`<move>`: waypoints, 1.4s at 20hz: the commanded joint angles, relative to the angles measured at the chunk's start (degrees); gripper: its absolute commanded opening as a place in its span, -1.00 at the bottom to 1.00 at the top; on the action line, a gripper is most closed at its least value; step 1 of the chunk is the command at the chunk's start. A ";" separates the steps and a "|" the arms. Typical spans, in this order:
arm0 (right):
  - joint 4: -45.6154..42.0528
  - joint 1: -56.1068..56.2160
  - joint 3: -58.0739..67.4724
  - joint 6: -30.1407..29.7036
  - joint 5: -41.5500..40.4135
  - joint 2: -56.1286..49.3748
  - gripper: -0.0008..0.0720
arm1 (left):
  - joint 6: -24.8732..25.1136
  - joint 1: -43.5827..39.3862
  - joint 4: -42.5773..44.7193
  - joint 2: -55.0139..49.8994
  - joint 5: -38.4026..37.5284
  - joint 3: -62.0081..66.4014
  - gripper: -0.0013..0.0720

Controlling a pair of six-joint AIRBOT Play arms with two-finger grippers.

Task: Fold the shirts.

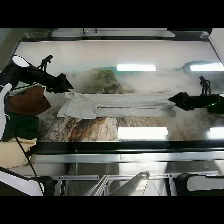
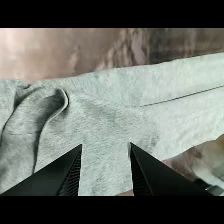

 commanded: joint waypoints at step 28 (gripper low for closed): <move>8.66 5.29 15.13 1.60 17.97 -6.25 -0.94 | -0.28 -29.44 -0.15 -11.41 14.60 7.45 -0.93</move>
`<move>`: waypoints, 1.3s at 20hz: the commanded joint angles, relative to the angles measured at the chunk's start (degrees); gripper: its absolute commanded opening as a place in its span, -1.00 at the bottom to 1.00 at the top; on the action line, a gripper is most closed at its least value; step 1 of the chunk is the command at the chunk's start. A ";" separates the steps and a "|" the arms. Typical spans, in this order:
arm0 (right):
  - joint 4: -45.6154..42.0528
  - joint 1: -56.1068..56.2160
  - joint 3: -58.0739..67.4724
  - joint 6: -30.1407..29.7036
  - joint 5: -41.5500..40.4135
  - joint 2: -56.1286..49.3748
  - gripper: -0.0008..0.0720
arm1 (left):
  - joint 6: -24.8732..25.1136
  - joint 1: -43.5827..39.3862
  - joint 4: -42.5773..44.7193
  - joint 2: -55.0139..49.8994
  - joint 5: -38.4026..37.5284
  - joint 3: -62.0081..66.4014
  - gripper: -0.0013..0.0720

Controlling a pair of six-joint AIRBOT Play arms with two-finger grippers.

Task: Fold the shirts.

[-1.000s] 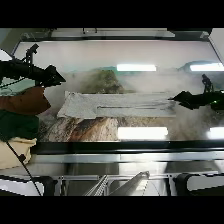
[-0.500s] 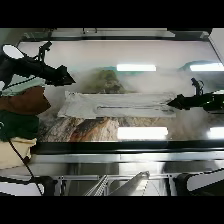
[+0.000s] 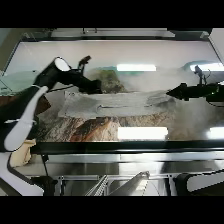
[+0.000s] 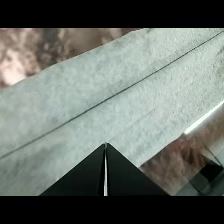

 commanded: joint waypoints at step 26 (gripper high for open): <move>15.98 45.92 1.88 9.64 -33.42 13.92 -0.94 | 2.43 22.43 -13.33 7.85 -25.92 17.25 -0.93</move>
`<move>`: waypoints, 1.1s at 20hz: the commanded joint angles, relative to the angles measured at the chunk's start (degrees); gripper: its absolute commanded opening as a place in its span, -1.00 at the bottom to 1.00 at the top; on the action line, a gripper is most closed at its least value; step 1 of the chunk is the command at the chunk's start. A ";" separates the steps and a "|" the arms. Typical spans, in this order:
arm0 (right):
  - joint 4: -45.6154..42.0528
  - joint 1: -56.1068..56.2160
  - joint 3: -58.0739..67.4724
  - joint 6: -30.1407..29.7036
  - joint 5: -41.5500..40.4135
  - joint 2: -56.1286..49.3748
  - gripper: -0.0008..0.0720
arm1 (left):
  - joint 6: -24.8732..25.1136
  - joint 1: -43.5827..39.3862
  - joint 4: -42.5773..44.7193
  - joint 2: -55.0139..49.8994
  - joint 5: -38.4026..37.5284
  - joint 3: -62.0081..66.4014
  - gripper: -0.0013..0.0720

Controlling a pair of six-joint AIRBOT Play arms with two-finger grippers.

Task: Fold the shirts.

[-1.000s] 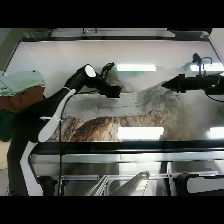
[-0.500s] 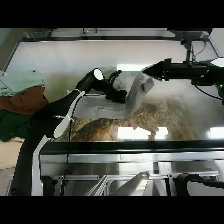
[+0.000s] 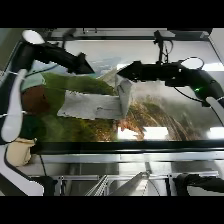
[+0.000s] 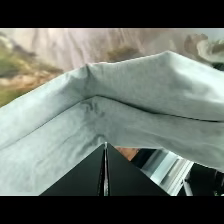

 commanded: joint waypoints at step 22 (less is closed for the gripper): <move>-24.76 10.91 33.77 22.45 18.67 -27.15 -0.95 | 7.15 17.51 -0.92 19.47 -1.27 -25.49 -0.93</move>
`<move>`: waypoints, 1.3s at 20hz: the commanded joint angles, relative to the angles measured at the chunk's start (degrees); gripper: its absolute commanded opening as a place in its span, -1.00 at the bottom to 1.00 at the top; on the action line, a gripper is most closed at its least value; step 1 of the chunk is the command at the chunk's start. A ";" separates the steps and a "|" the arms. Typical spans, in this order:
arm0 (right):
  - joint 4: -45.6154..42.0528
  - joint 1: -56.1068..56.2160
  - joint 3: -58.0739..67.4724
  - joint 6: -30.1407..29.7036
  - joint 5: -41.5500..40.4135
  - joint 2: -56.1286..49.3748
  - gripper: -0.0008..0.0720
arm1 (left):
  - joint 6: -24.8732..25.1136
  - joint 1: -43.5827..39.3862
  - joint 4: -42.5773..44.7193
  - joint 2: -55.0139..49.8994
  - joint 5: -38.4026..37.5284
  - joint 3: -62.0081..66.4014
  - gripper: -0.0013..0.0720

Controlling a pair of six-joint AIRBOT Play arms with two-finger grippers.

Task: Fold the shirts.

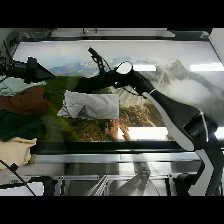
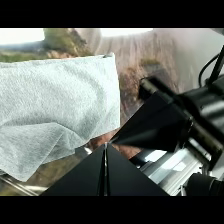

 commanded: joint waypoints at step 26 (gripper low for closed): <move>11.89 -11.76 -33.16 -6.01 -7.96 3.30 0.95 | 2.27 -2.38 0.15 0.07 -2.51 -0.09 -0.93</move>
